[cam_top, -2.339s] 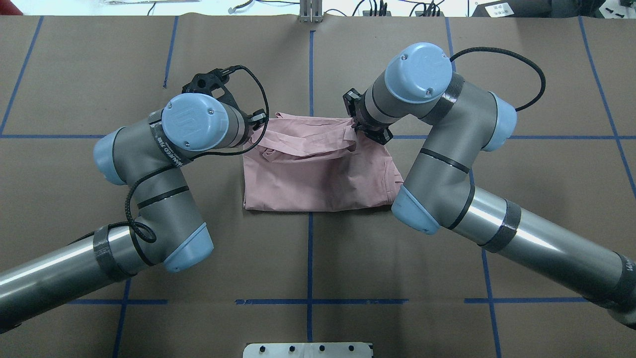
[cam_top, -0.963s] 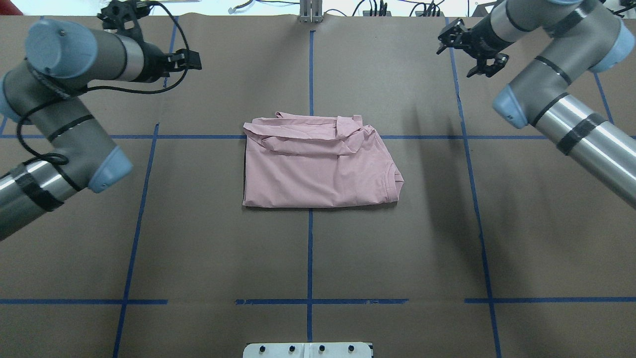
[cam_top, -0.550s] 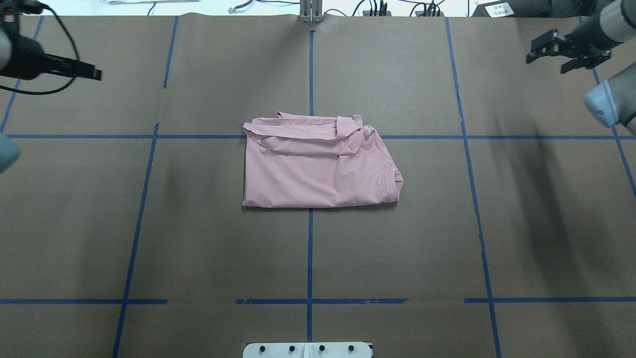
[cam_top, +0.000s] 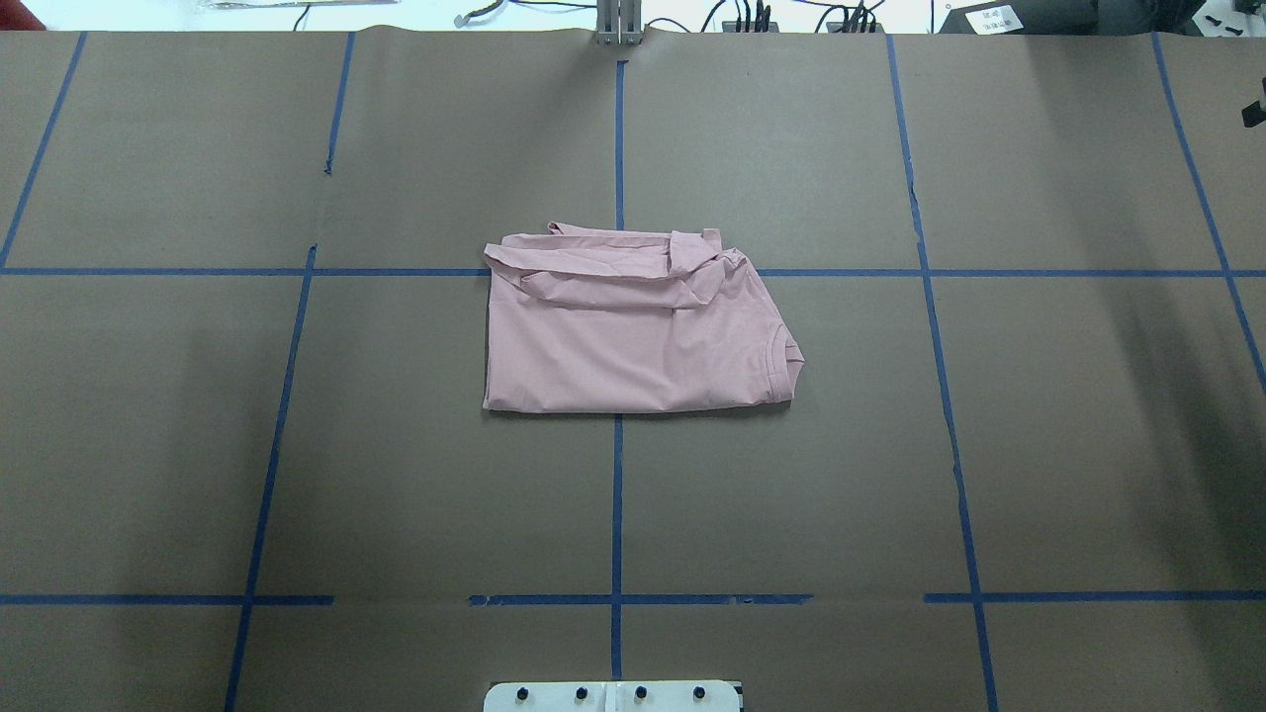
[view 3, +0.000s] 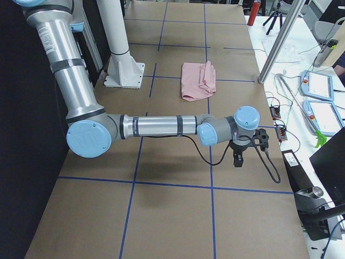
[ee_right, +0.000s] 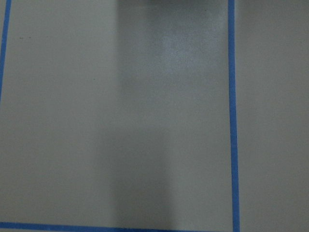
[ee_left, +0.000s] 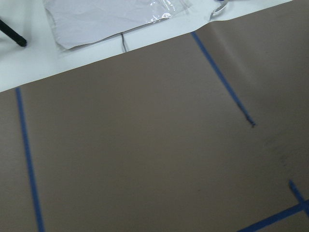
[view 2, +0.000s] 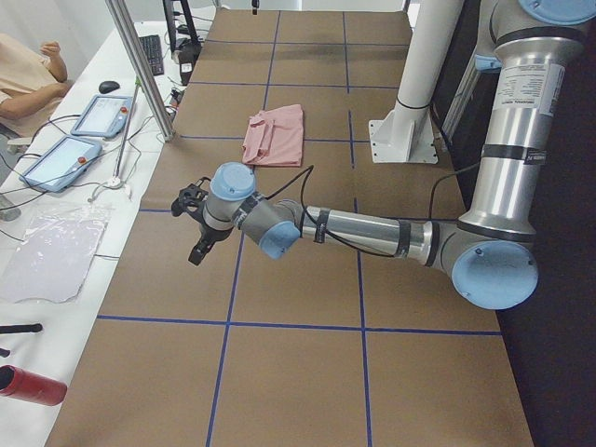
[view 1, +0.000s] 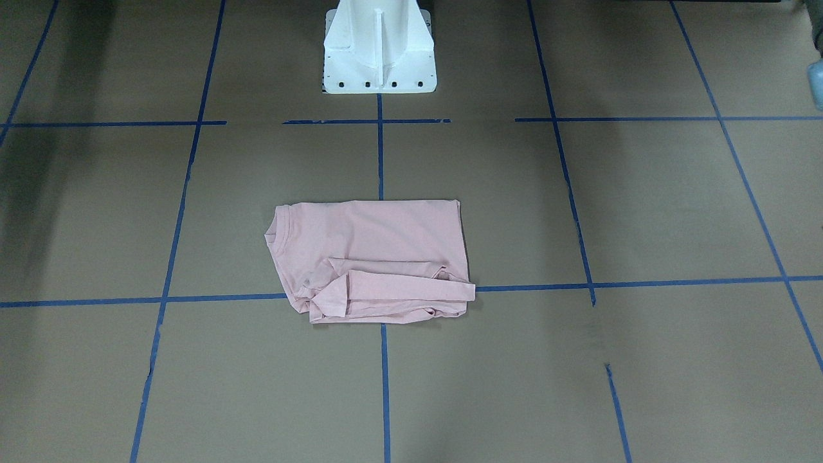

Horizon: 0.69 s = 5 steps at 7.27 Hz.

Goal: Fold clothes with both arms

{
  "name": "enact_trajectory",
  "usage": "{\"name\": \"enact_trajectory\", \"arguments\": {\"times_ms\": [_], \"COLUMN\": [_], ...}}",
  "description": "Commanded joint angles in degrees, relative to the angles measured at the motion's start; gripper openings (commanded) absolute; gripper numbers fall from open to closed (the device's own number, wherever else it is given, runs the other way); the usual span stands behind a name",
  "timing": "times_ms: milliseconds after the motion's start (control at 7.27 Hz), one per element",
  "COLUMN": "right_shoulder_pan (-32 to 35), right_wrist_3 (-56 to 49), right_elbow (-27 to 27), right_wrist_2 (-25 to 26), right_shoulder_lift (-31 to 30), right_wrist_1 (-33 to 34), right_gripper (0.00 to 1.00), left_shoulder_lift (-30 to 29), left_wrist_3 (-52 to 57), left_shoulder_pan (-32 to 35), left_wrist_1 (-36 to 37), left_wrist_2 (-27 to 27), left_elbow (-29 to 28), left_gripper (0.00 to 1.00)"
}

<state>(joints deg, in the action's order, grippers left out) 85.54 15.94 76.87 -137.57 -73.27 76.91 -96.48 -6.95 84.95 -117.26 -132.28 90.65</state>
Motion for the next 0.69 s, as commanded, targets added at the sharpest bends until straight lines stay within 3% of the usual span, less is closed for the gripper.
{"name": "enact_trajectory", "arguments": {"times_ms": [0,138,275,550], "right_shoulder_pan": [-0.1,-0.9,-2.0,-2.4], "right_wrist_3": [-1.3,-1.4,-2.2,-7.7], "right_elbow": [3.3,3.3,3.5,5.9], "right_wrist_2": [-0.4,-0.3,-0.2,-0.2], "right_shoulder_lift": [-4.1,-4.9,-5.7,-8.1], "right_wrist_1": [2.5,2.5,2.4,2.1], "right_gripper": [1.0,1.0,1.0,1.0], "left_shoulder_lift": [1.5,3.4,4.4,8.4], "left_wrist_3": [6.4,6.3,6.1,5.8], "left_shoulder_pan": [4.7,4.3,4.3,4.2], "left_wrist_1": [22.9,31.0,33.6,30.4], "left_wrist_2": [-5.1,-5.1,-5.4,-4.8], "left_elbow": [6.0,8.7,8.4,12.0], "left_gripper": [1.0,1.0,1.0,1.0]}}
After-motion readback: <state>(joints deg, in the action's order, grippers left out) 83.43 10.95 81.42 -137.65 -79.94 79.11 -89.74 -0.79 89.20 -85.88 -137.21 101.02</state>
